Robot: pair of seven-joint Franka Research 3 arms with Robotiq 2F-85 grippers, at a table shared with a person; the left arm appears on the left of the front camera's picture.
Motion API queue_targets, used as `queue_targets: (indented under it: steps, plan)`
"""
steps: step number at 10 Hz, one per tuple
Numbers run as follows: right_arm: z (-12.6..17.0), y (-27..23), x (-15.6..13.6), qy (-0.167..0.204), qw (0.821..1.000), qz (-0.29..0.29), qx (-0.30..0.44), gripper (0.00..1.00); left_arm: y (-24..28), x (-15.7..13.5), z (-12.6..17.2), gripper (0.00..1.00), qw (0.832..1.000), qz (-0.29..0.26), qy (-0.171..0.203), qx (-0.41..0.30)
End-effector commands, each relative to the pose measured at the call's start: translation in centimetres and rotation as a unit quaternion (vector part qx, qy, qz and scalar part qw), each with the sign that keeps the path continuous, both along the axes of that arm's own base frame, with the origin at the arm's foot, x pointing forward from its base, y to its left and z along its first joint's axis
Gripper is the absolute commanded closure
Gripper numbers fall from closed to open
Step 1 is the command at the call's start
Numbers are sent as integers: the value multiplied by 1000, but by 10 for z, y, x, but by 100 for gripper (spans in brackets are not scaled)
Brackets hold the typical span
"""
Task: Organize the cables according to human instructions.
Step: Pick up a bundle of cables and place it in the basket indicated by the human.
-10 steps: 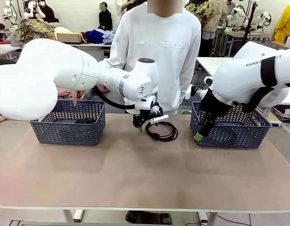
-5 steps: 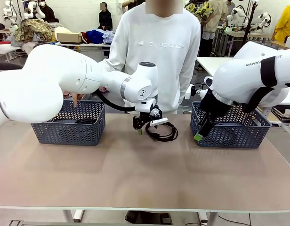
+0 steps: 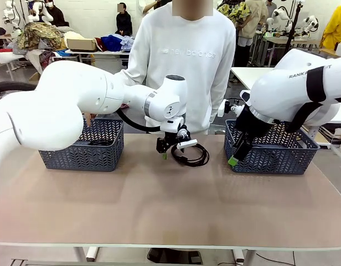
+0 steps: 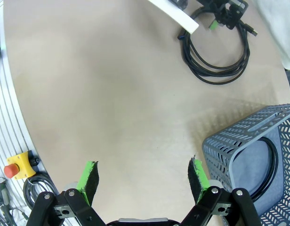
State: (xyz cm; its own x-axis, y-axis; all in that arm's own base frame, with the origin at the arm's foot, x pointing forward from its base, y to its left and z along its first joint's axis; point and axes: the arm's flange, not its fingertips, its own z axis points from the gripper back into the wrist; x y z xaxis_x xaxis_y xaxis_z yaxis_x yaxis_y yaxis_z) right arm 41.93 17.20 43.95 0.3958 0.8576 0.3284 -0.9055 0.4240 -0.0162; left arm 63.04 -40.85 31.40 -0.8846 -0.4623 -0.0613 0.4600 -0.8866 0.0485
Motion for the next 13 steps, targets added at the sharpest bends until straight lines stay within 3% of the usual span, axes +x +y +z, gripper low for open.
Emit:
queue_targets:
  steps: [1,4,5,6,7,8,9,10,11,12,13]
  plan:
    - [2,1,1,-3,1000,-3,-5,0,0,6,3,0,1000,-2,4,16]
    - [2,1,1,-3,1000,-3,-5,0,2,5,2,4,1000,-1,16,17]
    - [2,1,1,-3,1000,-3,-5,0,1,5,2,19,1000,3,22,18]
    - [2,1,1,-3,1000,-3,-5,0,1,5,2,23,999,6,25,19]
    - [2,1,1,-3,1000,-3,-5,0,2,5,2,38,999,9,26,20]
    - [2,1,1,-3,1000,-3,-5,0,3,5,2,42,999,11,28,20]
    - [2,1,1,-3,1000,-3,-5,0,3,5,1,58,999,12,30,21]
    - [2,1,1,-3,1000,-3,-5,0,5,5,2,62,999,14,32,20]
    - [2,1,1,-3,1000,-3,-5,0,6,5,2,77,999,15,32,21]
    - [2,1,1,-3,1000,-3,-5,0,6,5,1,81,999,17,34,21]
    - [2,1,1,-3,1000,-3,-5,0,7,5,2,96,999,19,36,19]
